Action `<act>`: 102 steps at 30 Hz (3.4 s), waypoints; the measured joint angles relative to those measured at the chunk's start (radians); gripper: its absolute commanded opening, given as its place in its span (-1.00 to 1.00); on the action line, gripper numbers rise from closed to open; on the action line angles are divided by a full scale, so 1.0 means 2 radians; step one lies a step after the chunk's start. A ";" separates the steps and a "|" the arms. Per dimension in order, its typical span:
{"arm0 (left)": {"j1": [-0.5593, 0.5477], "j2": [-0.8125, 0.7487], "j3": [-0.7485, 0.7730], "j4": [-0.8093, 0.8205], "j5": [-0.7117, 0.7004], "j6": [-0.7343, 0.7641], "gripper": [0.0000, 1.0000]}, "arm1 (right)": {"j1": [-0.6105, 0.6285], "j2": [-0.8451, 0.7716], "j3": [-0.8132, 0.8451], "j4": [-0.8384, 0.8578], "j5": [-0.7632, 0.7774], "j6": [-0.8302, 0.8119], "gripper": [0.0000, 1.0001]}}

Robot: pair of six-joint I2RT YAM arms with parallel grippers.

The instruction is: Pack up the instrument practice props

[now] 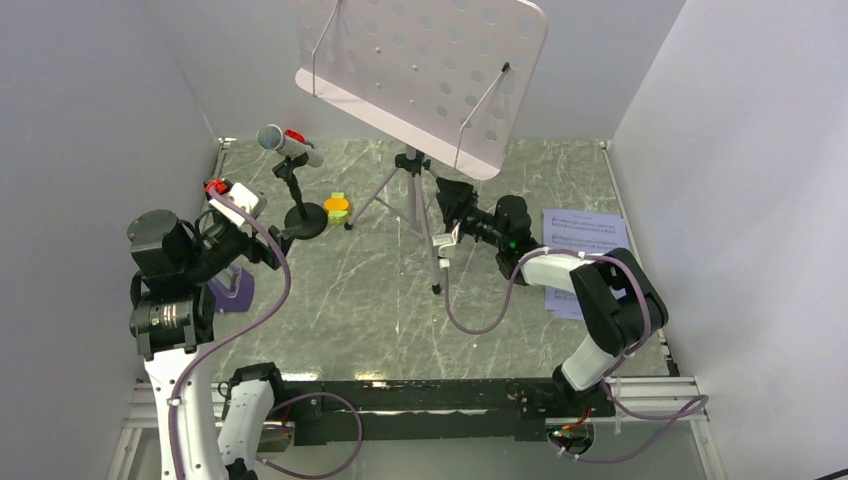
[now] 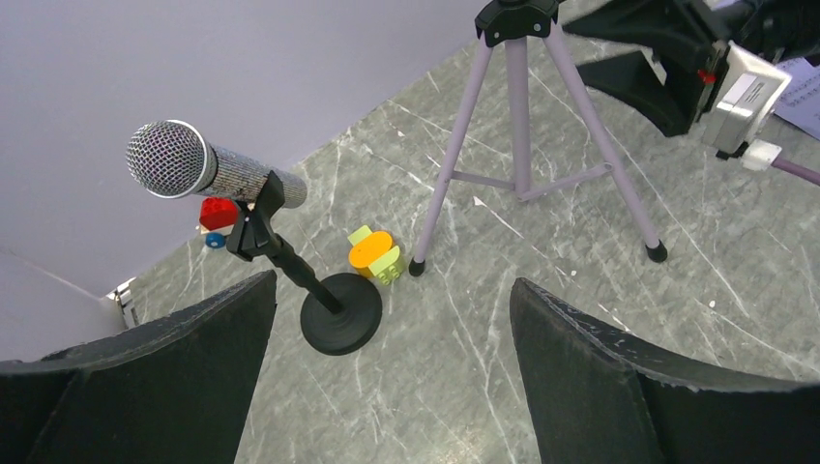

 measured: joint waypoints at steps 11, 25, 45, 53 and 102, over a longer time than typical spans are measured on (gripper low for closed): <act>0.000 -0.003 -0.013 0.013 0.010 -0.007 0.91 | -0.061 -0.013 0.025 -0.211 0.038 0.320 0.13; 0.001 -0.029 -0.090 0.070 0.028 -0.088 0.92 | -0.189 0.018 0.133 -0.128 -0.162 1.195 0.17; 0.006 -0.036 -0.127 0.103 0.043 -0.123 0.91 | -0.103 0.089 0.198 -0.028 -0.168 1.526 -0.05; 0.012 -0.036 -0.127 0.105 0.045 -0.130 0.92 | -0.095 0.112 0.206 -0.022 -0.164 1.544 -0.35; 0.058 -0.008 -0.099 0.104 0.057 -0.155 0.92 | -0.056 0.021 0.233 -0.281 -0.182 0.478 -1.00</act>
